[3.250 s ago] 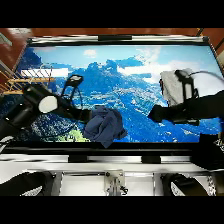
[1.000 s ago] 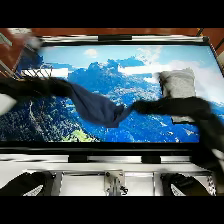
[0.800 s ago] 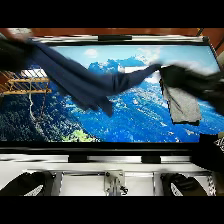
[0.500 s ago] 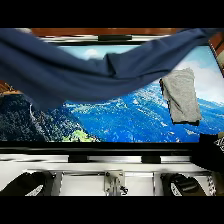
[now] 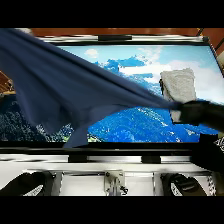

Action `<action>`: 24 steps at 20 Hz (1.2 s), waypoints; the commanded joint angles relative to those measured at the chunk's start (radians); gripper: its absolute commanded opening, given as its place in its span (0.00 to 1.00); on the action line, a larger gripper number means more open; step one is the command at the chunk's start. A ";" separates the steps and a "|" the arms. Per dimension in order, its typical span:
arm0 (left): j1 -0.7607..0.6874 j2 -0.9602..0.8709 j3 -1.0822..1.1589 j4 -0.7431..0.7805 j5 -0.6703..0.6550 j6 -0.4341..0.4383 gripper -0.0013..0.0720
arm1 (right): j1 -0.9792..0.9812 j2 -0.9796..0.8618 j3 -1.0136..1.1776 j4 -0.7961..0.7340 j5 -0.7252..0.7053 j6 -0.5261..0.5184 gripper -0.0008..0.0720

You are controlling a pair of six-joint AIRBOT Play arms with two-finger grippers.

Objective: Fold the shirts.

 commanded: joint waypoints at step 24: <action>0.423 -0.676 -0.307 -0.376 -0.299 0.030 0.83 | -0.001 -0.360 -0.283 -0.022 0.215 0.080 0.11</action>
